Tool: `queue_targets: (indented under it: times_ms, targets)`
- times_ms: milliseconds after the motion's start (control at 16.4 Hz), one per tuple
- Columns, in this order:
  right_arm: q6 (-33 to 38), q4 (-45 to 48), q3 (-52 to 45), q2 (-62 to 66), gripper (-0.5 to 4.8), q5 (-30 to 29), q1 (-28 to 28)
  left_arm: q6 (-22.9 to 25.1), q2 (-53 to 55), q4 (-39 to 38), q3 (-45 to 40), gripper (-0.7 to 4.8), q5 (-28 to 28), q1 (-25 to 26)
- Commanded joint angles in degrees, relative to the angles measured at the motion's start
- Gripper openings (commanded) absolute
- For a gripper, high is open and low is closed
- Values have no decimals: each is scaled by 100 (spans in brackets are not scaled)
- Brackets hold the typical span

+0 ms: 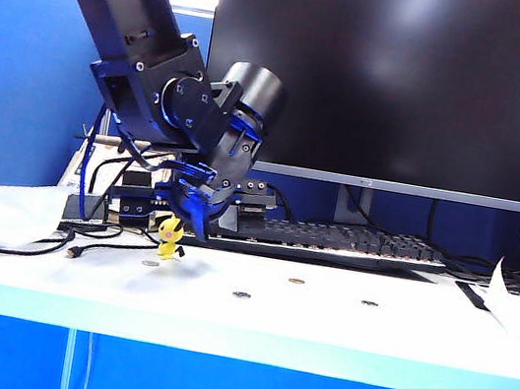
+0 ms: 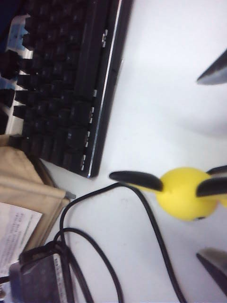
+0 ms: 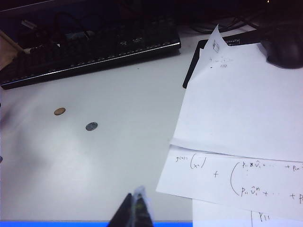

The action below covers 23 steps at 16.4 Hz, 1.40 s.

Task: Pick up the doll and place it on the similarly colored coin.

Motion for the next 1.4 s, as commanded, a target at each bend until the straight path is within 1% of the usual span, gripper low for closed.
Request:
queue_targets:
  times_ms: [61, 122, 366, 488, 610, 854, 1037, 1159, 1220, 1342, 1403]
  targets:
    - [-4, 9, -26, -2, -5, 4, 0, -90, 83, 55, 83, 479, 262, 116]
    - [-4, 7, -26, -2, -5, 4, 0, -79, 96, 13, 131, 479, 374, 162]
    - [-4, 9, -26, -2, -5, 4, -2, -57, 164, 74, 168, 479, 404, 195]
    - [-4, 9, -26, -2, -5, 4, 0, 22, 310, 39, 323, 479, 675, 225]
    - [-4, 9, -26, -2, -5, 4, 0, 46, 310, 79, 352, 479, 586, 227]
    - [-4, 9, -26, -2, -5, 4, 0, 50, 365, 83, 352, 479, 645, 378]
    - [-4, 9, -26, -2, -5, 4, 0, 55, 411, 129, 367, 479, 866, 435]
    - [-4, 7, -26, -2, -5, 4, 0, 284, 481, 94, 560, 479, 1130, 444]
    - [-4, 9, -26, -4, -5, 4, 0, 479, 520, 59, 691, 479, 1268, 442]
    - [-4, 9, -26, -7, -5, 4, 0, 815, 557, -20, 911, 479, 1270, 433]
    - [-4, 9, -26, -7, -5, 4, 0, 850, 557, -66, 975, 479, 1272, 448]
